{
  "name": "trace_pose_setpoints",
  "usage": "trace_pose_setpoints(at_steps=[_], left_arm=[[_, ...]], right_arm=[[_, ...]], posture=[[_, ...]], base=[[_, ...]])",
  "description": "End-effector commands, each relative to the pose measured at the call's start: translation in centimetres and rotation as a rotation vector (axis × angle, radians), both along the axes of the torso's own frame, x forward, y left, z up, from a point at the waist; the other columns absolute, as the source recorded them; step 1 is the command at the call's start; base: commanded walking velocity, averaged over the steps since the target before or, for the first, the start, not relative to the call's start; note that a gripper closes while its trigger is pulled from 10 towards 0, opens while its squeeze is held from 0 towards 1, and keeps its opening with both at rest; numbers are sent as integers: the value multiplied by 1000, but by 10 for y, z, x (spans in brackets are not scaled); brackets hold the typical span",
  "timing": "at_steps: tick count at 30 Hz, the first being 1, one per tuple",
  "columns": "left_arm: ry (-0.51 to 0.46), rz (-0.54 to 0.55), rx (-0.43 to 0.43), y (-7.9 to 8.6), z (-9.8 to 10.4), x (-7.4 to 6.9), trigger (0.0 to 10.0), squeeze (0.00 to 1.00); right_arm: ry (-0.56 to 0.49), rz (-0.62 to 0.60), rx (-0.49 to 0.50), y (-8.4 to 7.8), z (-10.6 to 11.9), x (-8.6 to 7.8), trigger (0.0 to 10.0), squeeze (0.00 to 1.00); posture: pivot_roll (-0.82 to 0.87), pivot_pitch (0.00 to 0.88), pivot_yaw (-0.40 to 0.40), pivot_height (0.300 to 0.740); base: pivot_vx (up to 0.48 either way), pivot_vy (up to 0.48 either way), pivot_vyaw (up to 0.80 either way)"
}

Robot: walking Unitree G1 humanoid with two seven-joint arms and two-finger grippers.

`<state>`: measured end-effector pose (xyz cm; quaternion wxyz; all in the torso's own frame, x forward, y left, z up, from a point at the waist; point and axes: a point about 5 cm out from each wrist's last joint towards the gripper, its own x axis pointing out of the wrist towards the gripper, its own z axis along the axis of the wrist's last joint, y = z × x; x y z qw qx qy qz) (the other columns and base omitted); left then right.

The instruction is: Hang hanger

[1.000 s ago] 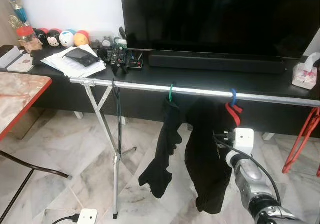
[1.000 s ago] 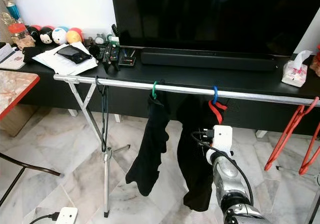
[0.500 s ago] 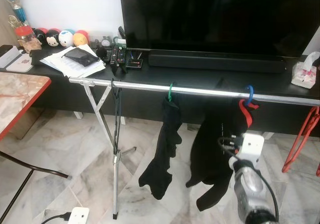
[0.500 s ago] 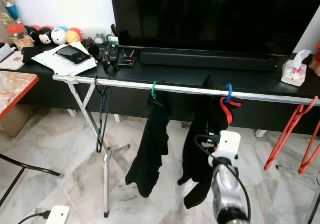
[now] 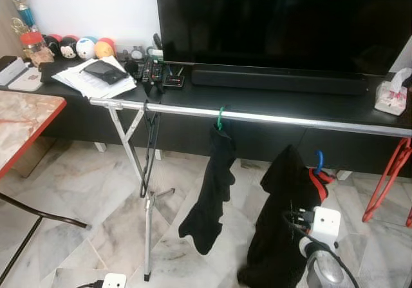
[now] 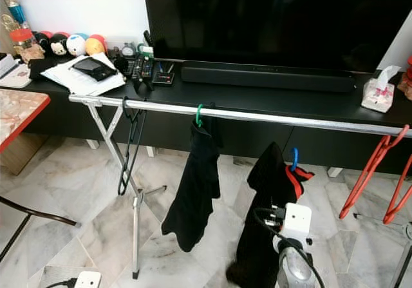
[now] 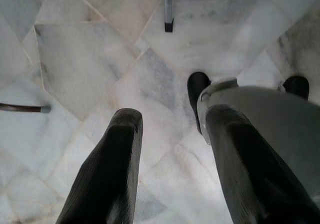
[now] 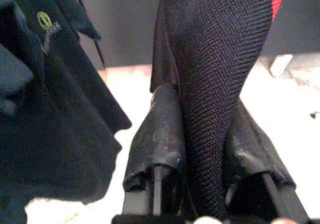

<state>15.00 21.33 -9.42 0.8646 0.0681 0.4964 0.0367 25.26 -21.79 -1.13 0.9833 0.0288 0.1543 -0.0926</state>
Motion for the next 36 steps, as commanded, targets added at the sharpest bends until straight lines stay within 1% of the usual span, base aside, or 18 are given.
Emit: trace_pose_setpoints(at_steps=[1,3,5,7,9,12,16,25,30,33,36], left_arm=[[-2,-15,19,1,1,4,10000,0],[-26,-3,33,2,5,11,10000,0],[-32,2,36,3,5,12,10000,0],[-65,40,69,13,9,16,10000,0],[-77,54,75,16,11,17,10000,0],[-94,35,89,19,13,20,10000,0],[-115,53,95,22,14,20,10000,0],[-123,51,89,19,13,18,10000,0],[-121,53,88,18,11,12,10000,0],[-126,63,91,19,10,8,10000,0],[-126,58,90,18,9,3,10000,0]], right_arm=[[-46,22,-17,-1,12,13,10000,0],[-59,32,-26,-4,20,23,10000,0],[-62,32,-24,-4,21,24,10000,0],[-70,50,-25,-3,24,28,10000,0],[-74,59,-22,-3,25,29,10000,0],[-68,48,-22,-7,25,29,10000,0],[-65,29,-17,-9,22,25,10000,0],[-61,47,-17,-7,21,23,10000,0],[-47,41,-8,-5,14,17,10000,0],[-73,23,-3,-3,14,15,10000,0],[-148,-7,-17,-5,21,13,10000,0]], posture=[[-74,0,-50,740],[-66,0,-69,740],[-63,0,-72,740],[-64,0,-69,740],[-64,0,-68,740],[-50,0,-59,740],[-55,0,-52,740],[-46,0,-61,740],[-33,0,-68,740],[-29,0,-72,740],[-33,0,-52,740]], base=[[0,0,0],[0,0,0],[0,0,0],[0,0,0],[0,0,0],[0,0,0],[0,0,0],[0,0,0],[0,0,0],[0,0,0],[0,0,0]])
